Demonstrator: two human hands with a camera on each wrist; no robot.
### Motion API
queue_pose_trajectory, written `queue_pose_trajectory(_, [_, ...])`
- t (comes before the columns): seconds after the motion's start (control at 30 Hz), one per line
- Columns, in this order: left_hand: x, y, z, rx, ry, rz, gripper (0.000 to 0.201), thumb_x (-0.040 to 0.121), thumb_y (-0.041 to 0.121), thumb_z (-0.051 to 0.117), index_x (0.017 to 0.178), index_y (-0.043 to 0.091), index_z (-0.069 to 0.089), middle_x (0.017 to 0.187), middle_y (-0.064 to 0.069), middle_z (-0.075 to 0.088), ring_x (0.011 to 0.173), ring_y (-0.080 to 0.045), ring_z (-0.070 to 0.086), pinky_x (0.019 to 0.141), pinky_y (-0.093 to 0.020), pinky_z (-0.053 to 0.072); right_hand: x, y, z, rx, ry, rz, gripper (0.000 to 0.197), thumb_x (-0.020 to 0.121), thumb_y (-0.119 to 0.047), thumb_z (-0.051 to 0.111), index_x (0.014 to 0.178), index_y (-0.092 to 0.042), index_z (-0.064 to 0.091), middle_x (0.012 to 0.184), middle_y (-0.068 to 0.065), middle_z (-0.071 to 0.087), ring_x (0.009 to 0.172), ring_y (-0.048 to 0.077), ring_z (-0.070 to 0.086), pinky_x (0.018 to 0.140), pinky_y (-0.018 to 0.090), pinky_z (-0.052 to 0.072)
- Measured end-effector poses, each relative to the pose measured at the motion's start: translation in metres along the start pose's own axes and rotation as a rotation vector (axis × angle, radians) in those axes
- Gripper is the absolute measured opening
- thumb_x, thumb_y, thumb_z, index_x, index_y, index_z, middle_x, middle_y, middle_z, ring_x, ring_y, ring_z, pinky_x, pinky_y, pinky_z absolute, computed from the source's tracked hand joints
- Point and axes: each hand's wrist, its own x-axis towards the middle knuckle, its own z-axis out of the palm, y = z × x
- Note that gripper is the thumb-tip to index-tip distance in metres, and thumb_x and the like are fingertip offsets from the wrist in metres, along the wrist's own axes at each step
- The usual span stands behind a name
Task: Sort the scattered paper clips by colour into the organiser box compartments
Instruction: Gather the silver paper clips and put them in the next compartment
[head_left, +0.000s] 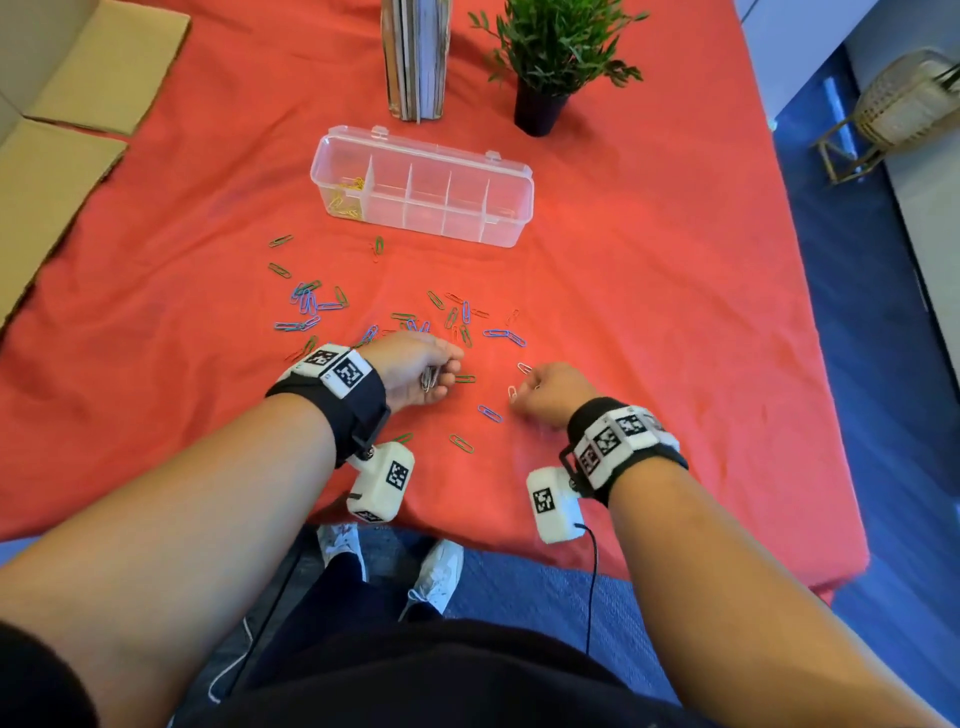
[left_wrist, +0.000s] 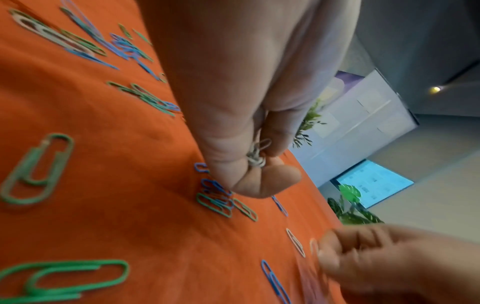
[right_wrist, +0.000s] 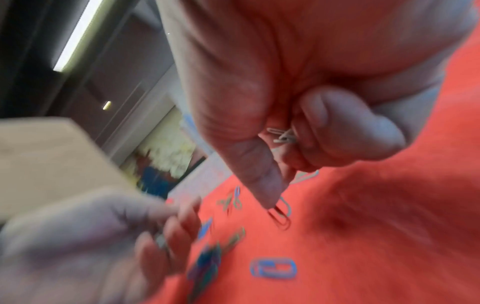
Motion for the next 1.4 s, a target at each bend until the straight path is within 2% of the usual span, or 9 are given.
queue_pose_trajectory(0.17, [0.014, 0.008, 0.035, 0.43, 0.081, 0.177, 0.013, 0.084, 0.016, 0.058, 0.073, 0.02, 0.063, 0.059, 0.002, 0.051, 0.038, -0.003, 0.043, 0.039, -0.014, 0.03, -0.003, 0.023, -0.021, 0.726, 0.093, 0.058, 0.027, 0.074, -0.009, 0.071, 0.06, -0.019, 0.05, 0.049, -0.001, 0.043, 0.034, 0.008, 0.031, 0.033, 0.015, 0.022])
queue_pose_trajectory(0.27, [0.027, 0.007, 0.051, 0.968, 0.13, 0.442, 0.024, 0.084, 0.028, 0.056, 0.095, 0.016, 0.073, 0.094, -0.008, 0.073, 0.085, -0.014, 0.066, 0.073, -0.022, 0.046, -0.006, 0.033, -0.025, 1.024, 0.079, 0.116, 0.03, 0.08, -0.001, 0.063, 0.061, -0.019, 0.046, 0.053, -0.001, 0.042, 0.03, 0.002, 0.03, 0.032, 0.012, 0.019])
queue_pose_trajectory(0.4, [0.044, -0.004, 0.067, 1.272, 0.095, 0.547, 0.036, 0.087, 0.024, 0.056, 0.122, 0.022, 0.061, 0.127, -0.006, 0.063, 0.122, -0.023, 0.054, 0.101, -0.027, 0.037, -0.013, 0.048, -0.029, 1.29, 0.051, 0.145, 0.028, 0.08, 0.005, 0.058, 0.065, -0.015, 0.045, 0.052, 0.001, 0.052, 0.031, 0.003, 0.032, 0.033, 0.013, 0.023])
queue_pose_trajectory(0.63, [0.05, -0.012, 0.077, 1.443, 0.112, 0.544, 0.022, 0.089, 0.024, 0.051, 0.096, 0.008, 0.065, 0.105, -0.017, 0.067, 0.101, -0.034, 0.062, 0.087, -0.041, 0.05, -0.015, 0.055, -0.036, 1.264, 0.048, 0.067, 0.022, 0.084, 0.008, 0.054, 0.072, -0.01, 0.053, 0.053, 0.001, 0.053, 0.035, 0.002, 0.035, 0.034, 0.012, 0.024])
queue_pose_trajectory(0.77, [0.041, -0.003, 0.062, 1.2, 0.243, 0.601, 0.03, 0.092, 0.029, 0.049, 0.095, 0.003, 0.064, 0.096, -0.02, 0.068, 0.095, -0.034, 0.061, 0.076, -0.036, 0.042, -0.009, 0.042, -0.034, 1.152, 0.071, 0.027, 0.023, 0.084, 0.008, 0.053, 0.089, -0.013, 0.06, 0.058, -0.001, 0.055, 0.038, 0.002, 0.037, 0.035, 0.015, 0.024])
queue_pose_trajectory(0.87, [0.032, 0.012, 0.038, 0.928, 0.281, 0.432, 0.026, 0.092, 0.026, 0.045, 0.092, 0.005, 0.062, 0.092, -0.017, 0.065, 0.089, -0.031, 0.06, 0.07, -0.032, 0.038, -0.001, 0.022, -0.034, 1.188, 0.019, 0.028, 0.021, 0.088, -0.001, 0.046, 0.081, -0.013, 0.061, 0.06, -0.001, 0.045, 0.038, 0.003, 0.034, 0.037, 0.015, 0.025])
queue_pose_trajectory(1.07, [0.0, 0.046, -0.01, 0.152, 0.216, 0.179, 0.022, 0.085, 0.009, 0.049, 0.065, 0.017, 0.053, 0.053, -0.002, 0.044, 0.03, -0.005, 0.033, 0.037, -0.011, 0.026, 0.013, -0.033, -0.042, 1.533, -0.267, 0.091, 0.024, 0.091, -0.013, 0.039, 0.072, -0.009, 0.054, 0.059, 0.004, 0.051, 0.044, 0.014, 0.053, 0.041, 0.018, 0.045])
queue_pose_trajectory(1.23, [-0.025, 0.073, -0.057, -0.102, 0.217, 0.174, 0.022, 0.086, 0.004, 0.039, 0.086, 0.014, 0.059, 0.049, 0.002, 0.048, 0.035, -0.004, 0.037, 0.037, -0.01, 0.03, 0.024, -0.093, -0.059, 1.533, -0.347, -0.021, 0.017, 0.093, -0.002, 0.043, 0.084, -0.003, 0.058, 0.072, 0.01, 0.058, 0.048, 0.011, 0.058, 0.045, 0.017, 0.049])
queue_pose_trajectory(1.4, [-0.041, 0.096, -0.096, -0.432, 0.174, 0.139, 0.023, 0.09, 0.007, 0.036, 0.086, 0.004, 0.058, 0.061, -0.007, 0.067, 0.052, -0.014, 0.063, 0.054, -0.026, 0.058, 0.04, -0.149, -0.078, 1.535, -0.347, -0.119, 0.031, 0.096, -0.013, 0.037, 0.079, 0.001, 0.059, 0.072, 0.013, 0.06, 0.069, 0.021, 0.06, 0.063, 0.028, 0.056])
